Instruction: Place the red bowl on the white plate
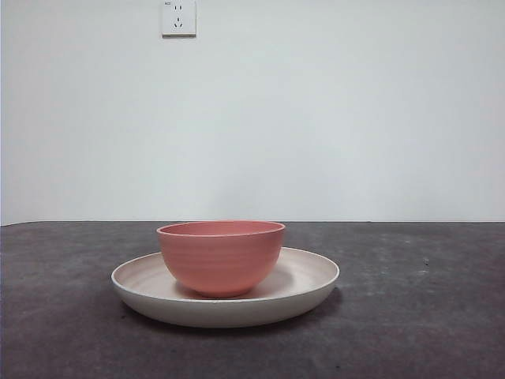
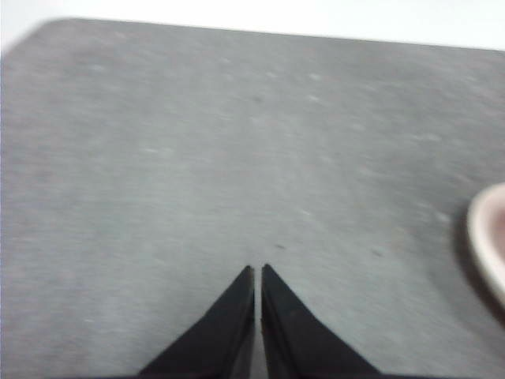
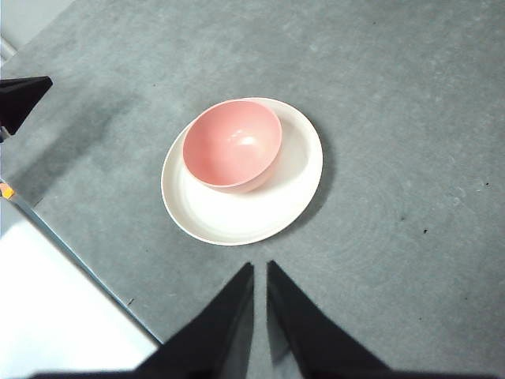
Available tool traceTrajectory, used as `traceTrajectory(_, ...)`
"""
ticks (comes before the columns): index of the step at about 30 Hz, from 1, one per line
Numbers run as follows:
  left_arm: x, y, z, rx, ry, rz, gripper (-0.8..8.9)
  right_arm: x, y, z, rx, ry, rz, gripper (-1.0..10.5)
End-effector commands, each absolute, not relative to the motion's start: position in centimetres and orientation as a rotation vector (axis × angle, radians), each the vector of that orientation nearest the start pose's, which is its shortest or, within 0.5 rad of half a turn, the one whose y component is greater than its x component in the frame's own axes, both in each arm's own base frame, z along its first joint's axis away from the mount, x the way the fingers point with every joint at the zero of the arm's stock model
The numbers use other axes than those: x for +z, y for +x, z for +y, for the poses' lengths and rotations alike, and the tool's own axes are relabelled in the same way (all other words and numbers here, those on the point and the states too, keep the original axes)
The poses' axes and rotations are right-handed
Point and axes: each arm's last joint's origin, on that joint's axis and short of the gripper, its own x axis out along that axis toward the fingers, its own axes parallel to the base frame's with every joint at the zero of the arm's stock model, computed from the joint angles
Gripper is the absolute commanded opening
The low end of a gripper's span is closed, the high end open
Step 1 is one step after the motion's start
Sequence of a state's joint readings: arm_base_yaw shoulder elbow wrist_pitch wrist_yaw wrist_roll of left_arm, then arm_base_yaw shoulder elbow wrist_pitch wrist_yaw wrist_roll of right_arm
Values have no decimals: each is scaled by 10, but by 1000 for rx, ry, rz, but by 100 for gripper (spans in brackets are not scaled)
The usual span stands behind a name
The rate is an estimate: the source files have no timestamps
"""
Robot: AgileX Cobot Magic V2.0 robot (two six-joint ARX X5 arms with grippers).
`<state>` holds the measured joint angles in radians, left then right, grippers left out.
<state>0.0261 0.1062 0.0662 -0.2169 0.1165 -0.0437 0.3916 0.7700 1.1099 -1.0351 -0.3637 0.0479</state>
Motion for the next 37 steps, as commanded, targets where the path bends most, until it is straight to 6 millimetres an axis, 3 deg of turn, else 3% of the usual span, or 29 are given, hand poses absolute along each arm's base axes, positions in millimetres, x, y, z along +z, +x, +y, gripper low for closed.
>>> traceTrajectory(1,151,98,0,-46,-56,218,15,367,102,54,719,23,711,24)
traceTrajectory(31,149,96,1,-24,-46,178,15,368,102,54,718,23,708,24)
traceTrajectory(37,149,96,1,-24,-46,178,16,364,100,42,649,64,634,24)
